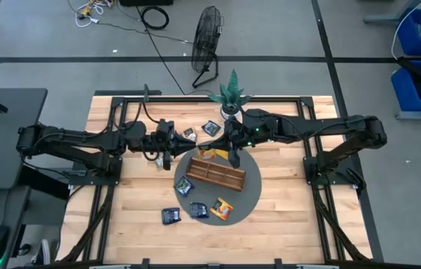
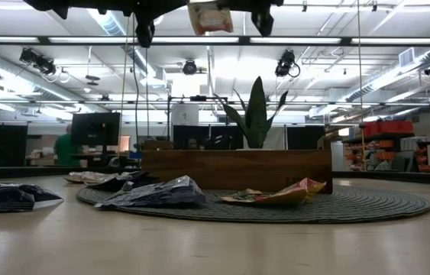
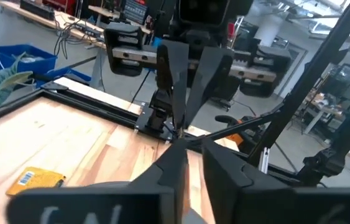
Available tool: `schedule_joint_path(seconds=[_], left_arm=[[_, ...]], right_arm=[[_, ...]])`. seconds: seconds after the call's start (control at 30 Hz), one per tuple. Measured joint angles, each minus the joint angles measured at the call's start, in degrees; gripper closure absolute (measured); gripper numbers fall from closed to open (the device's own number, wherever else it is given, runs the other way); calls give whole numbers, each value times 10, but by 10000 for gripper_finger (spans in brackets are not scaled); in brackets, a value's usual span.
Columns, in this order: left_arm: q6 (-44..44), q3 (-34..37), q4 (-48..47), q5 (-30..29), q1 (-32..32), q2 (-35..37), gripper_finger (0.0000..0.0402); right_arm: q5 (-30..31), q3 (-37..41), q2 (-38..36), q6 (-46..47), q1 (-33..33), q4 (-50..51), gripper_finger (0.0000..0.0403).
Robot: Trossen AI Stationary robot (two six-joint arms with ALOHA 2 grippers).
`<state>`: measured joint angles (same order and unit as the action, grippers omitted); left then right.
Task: Pick & Place Tea
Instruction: Put the yellow tea bag into the right section of the wooden organizer
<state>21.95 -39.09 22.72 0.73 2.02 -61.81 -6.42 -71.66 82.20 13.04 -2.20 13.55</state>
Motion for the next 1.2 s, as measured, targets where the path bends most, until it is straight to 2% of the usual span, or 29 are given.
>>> schedule_joint_path(seconds=[0.13, 0.4, 0.9, 1.2], left_arm=[[-1, 0, -2, 0, 6, 11, 299], [-4, 0, -19, -1, 26, 54, 262], [-14, 0, -101, -9, 50, 110, 259], [10, 1, -110, -26, 50, 113, 259]], right_arm=[[30, 3, -20, 0, 7, 34, 401], [129, 64, -83, 5, 49, 1, 402], [302, 301, -207, 130, 159, -131, 403], [321, 396, -211, 154, 191, -189, 403]])
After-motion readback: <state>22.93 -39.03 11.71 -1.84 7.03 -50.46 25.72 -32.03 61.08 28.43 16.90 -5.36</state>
